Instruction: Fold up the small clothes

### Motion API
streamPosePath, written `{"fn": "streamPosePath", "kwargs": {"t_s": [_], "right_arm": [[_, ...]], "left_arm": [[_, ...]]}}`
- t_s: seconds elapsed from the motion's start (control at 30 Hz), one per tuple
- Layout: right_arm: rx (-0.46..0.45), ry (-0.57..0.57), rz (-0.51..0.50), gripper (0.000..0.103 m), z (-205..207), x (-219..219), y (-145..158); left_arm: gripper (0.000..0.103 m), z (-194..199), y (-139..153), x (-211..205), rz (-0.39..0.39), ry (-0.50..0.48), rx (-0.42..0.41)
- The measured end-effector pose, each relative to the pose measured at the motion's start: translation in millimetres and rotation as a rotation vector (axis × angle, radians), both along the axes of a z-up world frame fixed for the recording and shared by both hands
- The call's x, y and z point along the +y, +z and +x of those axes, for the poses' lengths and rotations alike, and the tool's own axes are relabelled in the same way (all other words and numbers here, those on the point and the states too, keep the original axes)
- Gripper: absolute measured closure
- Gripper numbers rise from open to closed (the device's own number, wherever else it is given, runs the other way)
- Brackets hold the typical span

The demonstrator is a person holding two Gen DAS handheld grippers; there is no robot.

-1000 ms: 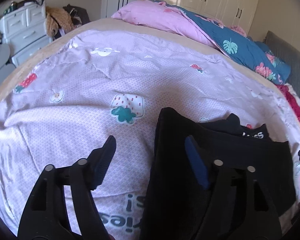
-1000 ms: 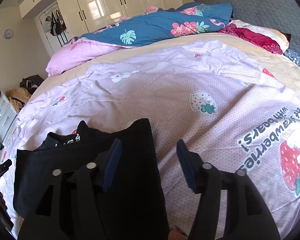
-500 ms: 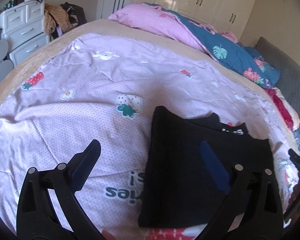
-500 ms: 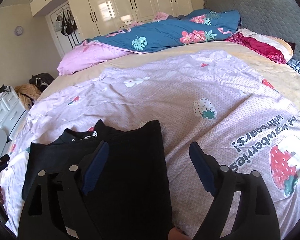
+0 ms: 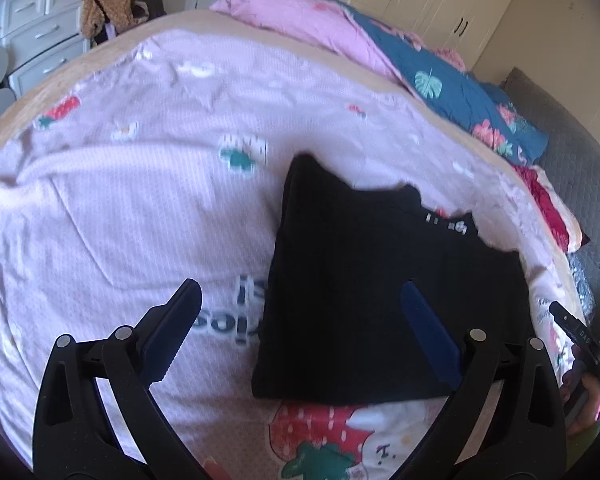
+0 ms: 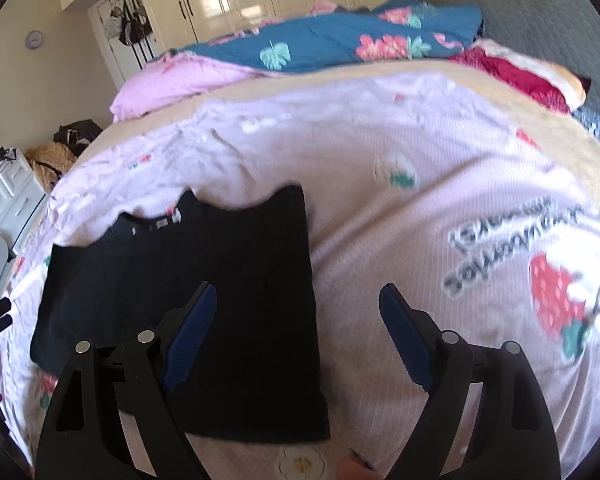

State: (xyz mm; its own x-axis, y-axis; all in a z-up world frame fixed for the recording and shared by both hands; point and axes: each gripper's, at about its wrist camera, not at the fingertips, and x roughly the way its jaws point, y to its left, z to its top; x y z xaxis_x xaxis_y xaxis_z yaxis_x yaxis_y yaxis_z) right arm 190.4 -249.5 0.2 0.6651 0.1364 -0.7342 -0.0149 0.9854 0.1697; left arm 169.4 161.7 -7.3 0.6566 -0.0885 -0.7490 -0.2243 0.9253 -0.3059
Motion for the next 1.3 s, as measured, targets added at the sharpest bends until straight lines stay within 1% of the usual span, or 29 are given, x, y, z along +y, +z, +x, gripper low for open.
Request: {"fn": "streamPosePath", "kwargs": {"t_s": [0.13,0.17,0.23,0.27,0.3,0.33,0.37,0.4,0.43,0.47,0.5,0.53,0.57,0.6,0.63,0.67,0.7,0.77,0.83,0.93,1.0,1.07,1.17,1.23,1.3], "right_arm": [[0.025,0.001,0.048,0.021,-5.3,-2.3,-9.8],[0.031,0.004,0.060,0.021,-7.2,-2.5,-12.5],[0.057,0.005,0.076,0.025,-11.1,-1.8,-21.0],[0.072,0.007,0.079,0.029,-11.6,-1.5,-24.9],[0.091,0.006,0.078,0.032,-12.1,-0.5,-29.5],[0.101,0.008,0.077,0.033,-12.0,0.3,-31.6],[0.103,0.014,0.080,0.038,-13.3,1.1,-32.9],[0.102,0.016,0.081,0.039,-13.9,1.6,-32.8],[0.100,0.016,0.081,0.039,-14.6,1.2,-32.5],[0.095,0.016,0.084,0.039,-14.4,1.0,-32.0],[0.092,0.015,0.093,0.039,-14.4,0.1,-32.6],[0.096,0.015,0.103,0.040,-13.8,-1.4,-34.4],[0.106,0.014,0.112,0.049,-13.2,-2.7,-36.4],[0.118,0.015,0.129,0.066,-12.5,-4.1,-39.1],[0.125,0.021,0.153,0.077,-11.4,-5.0,-41.5],[0.123,0.021,0.162,0.096,-11.9,-6.4,-41.6],[0.110,0.017,0.167,0.096,-13.5,-9.4,-38.8],[0.092,0.013,0.180,0.097,-16.1,-13.1,-33.1],[0.081,0.009,0.167,0.097,-19.0,-14.5,-28.4],[0.133,0.006,0.081,0.097,-17.1,-7.8,-39.3],[0.161,-0.003,0.053,0.095,-15.0,-5.1,-45.8],[0.159,-0.010,0.042,0.093,-14.8,-3.8,-43.4],[0.158,-0.028,-0.003,0.078,-16.2,-2.4,-39.5],[0.163,-0.037,-0.005,0.072,-16.6,-3.8,-39.2],[0.162,-0.047,0.000,0.063,-17.1,-4.7,-37.6]], "left_arm": [[0.010,-4.2,-25.8,-4.9,-0.058,-0.011,0.065],[0.010,-5.1,-29.4,-5.6,-0.060,-0.012,0.071],[0.010,-7.2,-37.0,-7.1,-0.041,0.002,0.090],[0.010,-7.3,-39.0,-6.2,-0.043,0.006,0.093],[0.012,-7.9,-40.9,-4.7,-0.050,0.014,0.094],[0.015,-8.7,-42.8,-2.5,-0.057,0.025,0.099],[0.017,-9.2,-43.5,-1.3,-0.058,0.029,0.098],[0.018,-9.7,-44.4,0.0,-0.055,0.032,0.098],[0.024,-9.7,-46.1,0.8,-0.053,0.033,0.103],[0.037,-10.2,-47.6,1.7,-0.053,0.036,0.106],[0.044,-10.1,-49.9,2.7,-0.059,0.036,0.111],[0.056,-10.0,-51.9,3.5,-0.072,0.032,0.115],[0.071,-9.9,-53.6,3.5,-0.092,0.022,0.116],[0.079,-9.8,-53.7,2.7,-0.105,0.011,0.116],[0.087,-10.0,-52.5,0.7,-0.103,0.001,0.116],[0.091,-10.2,-50.6,-1.0,-0.085,-0.005,0.116],[0.092,-10.3,-48.3,-2.6,-0.067,-0.013,0.116],[0.095,-12.6,-43.6,-1.1,-0.061,-0.022,0.113],[0.095,-15.1,-43.3,0.3,-0.036,-0.025,0.124],[0.094,-14.0,-52.0,2.3,-0.043,-0.024,0.156],[0.094,-13.9,-51.9,3.6,-0.051,-0.028,0.162],[0.091,-14.3,-48.9,2.4,-0.028,-0.033,0.165],[0.086,-13.8,-49.4,1.5,-0.014,-0.036,0.177],[0.084,-13.8,-48.6,0.9,-0.005,-0.034,0.183],[0.083,-14.0,-46.9,-0.1,-0.004,-0.035,0.183]]}}
